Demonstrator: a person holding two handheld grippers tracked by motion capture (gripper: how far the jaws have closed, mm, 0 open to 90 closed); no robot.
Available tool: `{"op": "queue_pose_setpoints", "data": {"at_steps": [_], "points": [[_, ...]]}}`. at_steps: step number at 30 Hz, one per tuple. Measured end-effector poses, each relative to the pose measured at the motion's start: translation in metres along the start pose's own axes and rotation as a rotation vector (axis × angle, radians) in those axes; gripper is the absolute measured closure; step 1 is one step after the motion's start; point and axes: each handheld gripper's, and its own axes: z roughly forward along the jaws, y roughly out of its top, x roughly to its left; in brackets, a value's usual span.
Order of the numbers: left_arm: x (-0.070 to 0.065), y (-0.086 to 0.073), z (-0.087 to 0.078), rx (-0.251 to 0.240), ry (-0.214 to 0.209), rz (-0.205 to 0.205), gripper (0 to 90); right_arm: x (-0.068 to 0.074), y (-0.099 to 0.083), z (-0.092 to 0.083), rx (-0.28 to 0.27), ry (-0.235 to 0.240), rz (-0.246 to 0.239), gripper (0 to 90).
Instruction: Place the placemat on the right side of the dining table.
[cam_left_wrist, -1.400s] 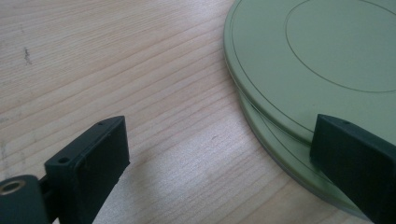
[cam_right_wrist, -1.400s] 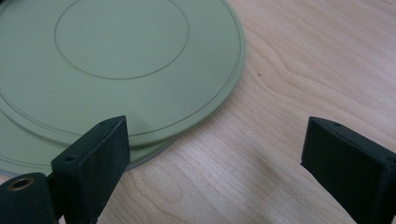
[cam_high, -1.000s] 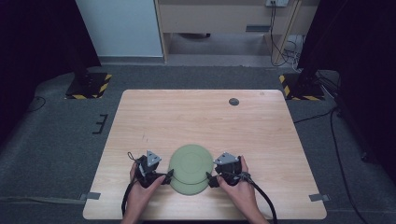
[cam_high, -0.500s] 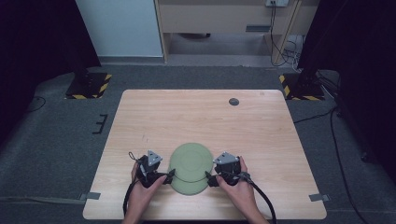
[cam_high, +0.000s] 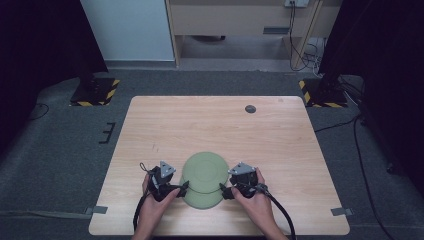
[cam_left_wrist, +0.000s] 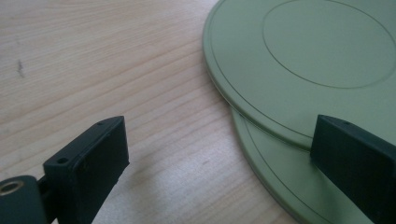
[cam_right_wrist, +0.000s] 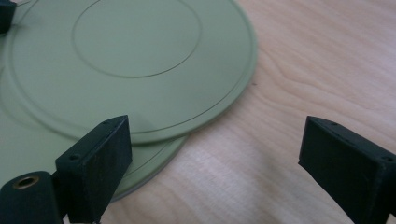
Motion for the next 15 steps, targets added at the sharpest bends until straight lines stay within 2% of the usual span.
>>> {"op": "queue_pose_setpoints", "data": {"at_steps": [2, 7, 10, 12, 15], "points": [[-0.0015, 0.0008, 0.0004, 0.001, 0.012, 0.008, 3.0, 0.0018, -0.0005, 0.0002, 0.001, 0.008, -0.005, 9.5], [-0.001, 0.0029, 0.0027, -0.005, 0.02, 0.003, 1.2, 0.0015, 0.0017, 0.0038, -0.011, -0.011, -0.012, 6.4], [-0.0018, 0.0037, 0.003, -0.009, 0.021, 0.006, 2.0, -0.0005, 0.0026, 0.0053, -0.02, -0.021, 0.003, 6.5], [-0.0026, 0.0029, 0.0016, -0.01, 0.009, 0.006, 3.9, 0.0003, 0.0023, 0.0036, -0.018, -0.008, 0.016, 9.5], [-0.005, 0.0018, 0.0016, -0.005, 0.002, 0.014, 3.8, 0.0024, 0.002, 0.002, -0.013, 0.013, 0.007, 9.1]]}}
